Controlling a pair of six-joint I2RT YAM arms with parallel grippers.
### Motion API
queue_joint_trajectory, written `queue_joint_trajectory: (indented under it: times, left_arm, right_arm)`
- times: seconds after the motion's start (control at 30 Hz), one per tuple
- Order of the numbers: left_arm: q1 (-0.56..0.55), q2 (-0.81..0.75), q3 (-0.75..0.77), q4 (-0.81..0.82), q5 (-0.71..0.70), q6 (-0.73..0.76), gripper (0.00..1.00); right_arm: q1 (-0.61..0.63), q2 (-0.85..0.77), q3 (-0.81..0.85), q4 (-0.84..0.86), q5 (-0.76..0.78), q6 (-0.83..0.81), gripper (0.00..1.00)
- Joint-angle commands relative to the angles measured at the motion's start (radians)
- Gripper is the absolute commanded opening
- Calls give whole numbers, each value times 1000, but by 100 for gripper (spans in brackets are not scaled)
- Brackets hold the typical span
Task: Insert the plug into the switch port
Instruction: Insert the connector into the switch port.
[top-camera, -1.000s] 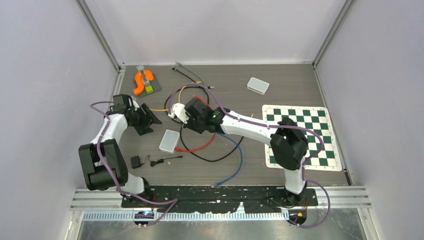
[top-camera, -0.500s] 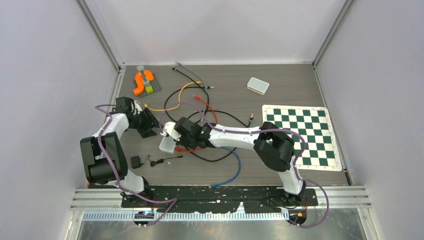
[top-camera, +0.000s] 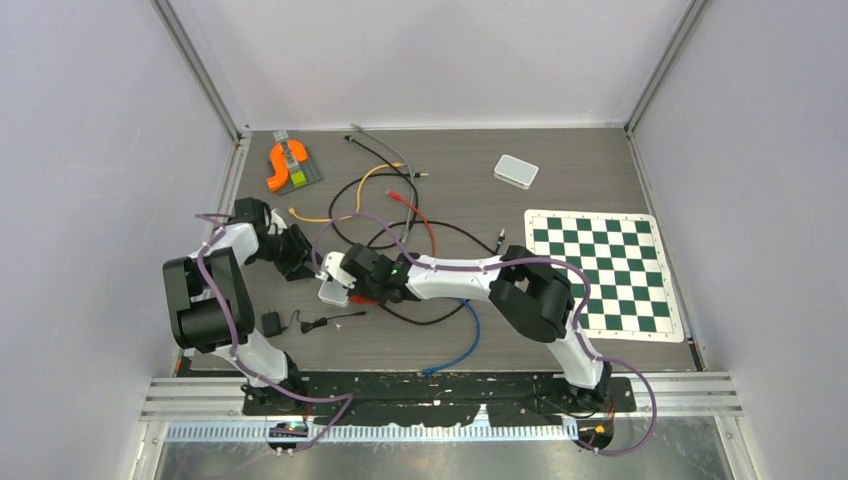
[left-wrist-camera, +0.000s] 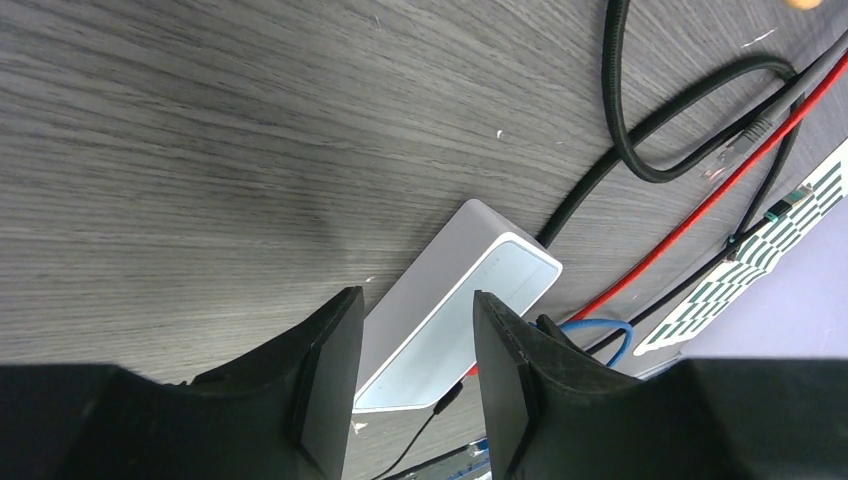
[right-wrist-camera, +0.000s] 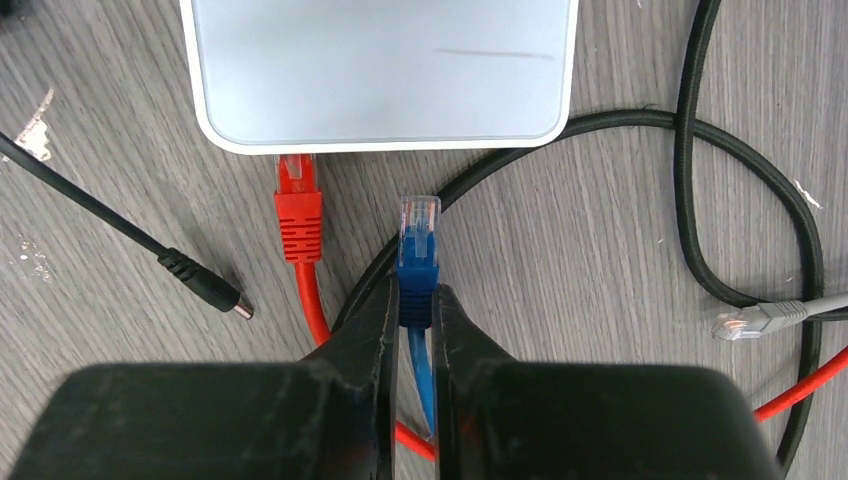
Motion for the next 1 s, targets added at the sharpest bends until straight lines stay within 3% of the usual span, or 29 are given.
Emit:
queue_joint_trajectory:
  times: [0.0,0.47,0.97]
  left_arm:
    - [7,19,34,-11,34,20,46]
    - [7,44,9,-3,97,22,39]
    - [7,33,-2,-43,73,41,37]
  right_arm:
    - [7,18,57,-13,5,-18,5]
    - [18,96,221,-155,-11,-39,5]
    - [20,122,281,-234,-28,-9,5]
